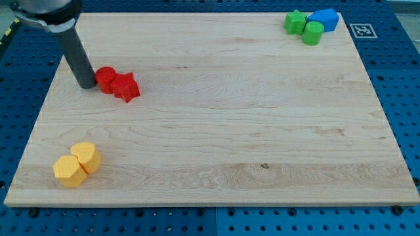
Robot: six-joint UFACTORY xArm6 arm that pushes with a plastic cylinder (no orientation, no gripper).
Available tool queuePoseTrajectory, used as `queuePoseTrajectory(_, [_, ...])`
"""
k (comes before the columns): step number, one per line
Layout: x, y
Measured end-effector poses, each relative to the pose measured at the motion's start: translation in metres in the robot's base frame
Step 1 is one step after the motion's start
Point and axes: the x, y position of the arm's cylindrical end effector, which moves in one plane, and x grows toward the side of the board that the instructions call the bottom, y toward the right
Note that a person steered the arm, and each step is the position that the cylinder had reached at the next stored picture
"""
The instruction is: Move the red blocks towards the center
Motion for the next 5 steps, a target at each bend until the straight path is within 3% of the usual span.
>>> queuePoseTrajectory(5, [0.016,0.141])
